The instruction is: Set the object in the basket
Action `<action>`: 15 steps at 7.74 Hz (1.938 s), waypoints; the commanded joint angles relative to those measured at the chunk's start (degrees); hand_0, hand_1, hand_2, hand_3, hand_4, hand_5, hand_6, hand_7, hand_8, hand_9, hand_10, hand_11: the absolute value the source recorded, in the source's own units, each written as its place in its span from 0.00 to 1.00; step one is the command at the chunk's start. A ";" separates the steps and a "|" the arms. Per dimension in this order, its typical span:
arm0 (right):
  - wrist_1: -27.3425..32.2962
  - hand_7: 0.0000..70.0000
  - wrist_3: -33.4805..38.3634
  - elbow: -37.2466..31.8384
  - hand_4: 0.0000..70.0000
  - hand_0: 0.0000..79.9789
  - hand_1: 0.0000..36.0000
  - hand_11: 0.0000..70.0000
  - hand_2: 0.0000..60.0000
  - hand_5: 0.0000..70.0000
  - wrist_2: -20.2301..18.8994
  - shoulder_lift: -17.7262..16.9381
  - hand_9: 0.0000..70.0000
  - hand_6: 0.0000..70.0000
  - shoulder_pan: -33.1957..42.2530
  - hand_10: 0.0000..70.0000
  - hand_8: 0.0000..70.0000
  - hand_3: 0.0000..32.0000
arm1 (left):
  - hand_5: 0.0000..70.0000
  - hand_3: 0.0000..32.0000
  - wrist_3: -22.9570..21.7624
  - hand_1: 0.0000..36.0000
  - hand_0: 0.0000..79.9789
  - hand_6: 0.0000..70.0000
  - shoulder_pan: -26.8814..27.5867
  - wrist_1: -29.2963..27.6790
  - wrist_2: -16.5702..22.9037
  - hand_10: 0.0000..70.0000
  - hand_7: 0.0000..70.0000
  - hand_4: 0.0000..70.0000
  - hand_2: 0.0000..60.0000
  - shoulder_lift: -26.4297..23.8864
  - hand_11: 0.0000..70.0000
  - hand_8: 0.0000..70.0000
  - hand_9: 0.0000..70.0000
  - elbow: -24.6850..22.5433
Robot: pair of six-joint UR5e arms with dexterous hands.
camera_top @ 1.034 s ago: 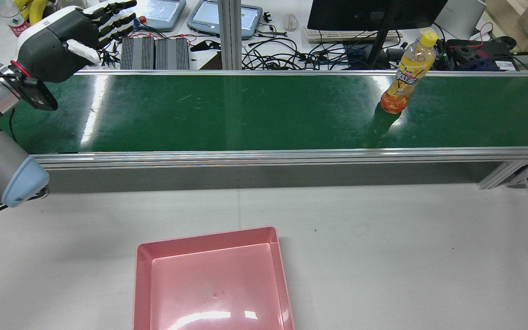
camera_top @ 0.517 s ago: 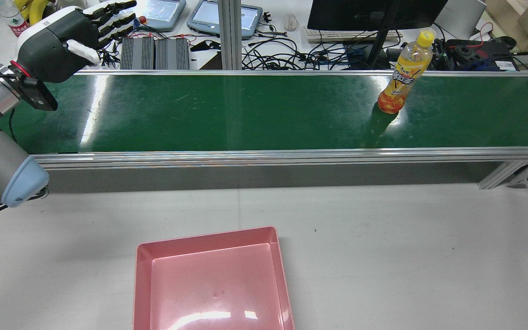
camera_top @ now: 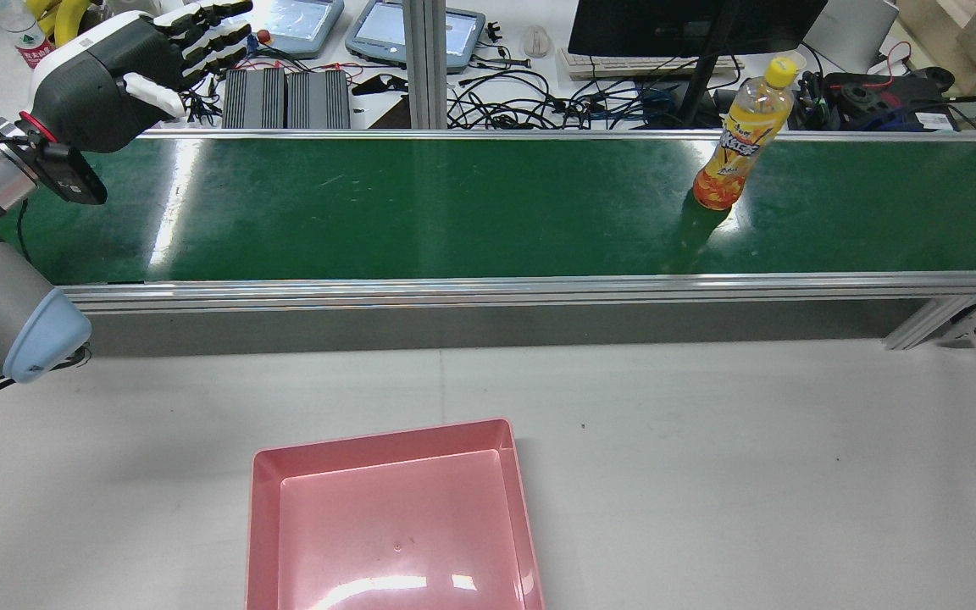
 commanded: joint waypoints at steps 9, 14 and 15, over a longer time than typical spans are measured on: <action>0.02 0.00 0.00 0.00 0.00 0.00 0.00 0.00 0.00 0.00 0.00 0.00 0.00 0.00 0.00 0.00 0.00 0.00 | 0.21 0.04 0.03 0.07 0.65 0.01 0.00 0.00 0.00 0.07 0.00 0.20 0.00 0.00 0.11 0.09 0.10 -0.09; 0.02 0.00 0.00 0.00 0.00 0.00 0.00 0.00 0.00 0.00 0.00 0.00 0.00 0.00 0.00 0.00 0.00 0.00 | 0.21 0.04 0.04 0.06 0.65 0.01 0.00 0.00 0.09 0.07 0.00 0.20 0.00 0.00 0.11 0.10 0.10 0.00; 0.02 0.00 0.00 0.00 0.00 0.00 0.00 0.00 0.00 0.00 0.00 0.00 0.00 0.00 0.00 0.00 0.00 0.00 | 0.21 0.06 0.04 0.06 0.65 0.01 0.00 0.00 0.00 0.07 0.00 0.20 0.00 0.00 0.11 0.09 0.10 0.00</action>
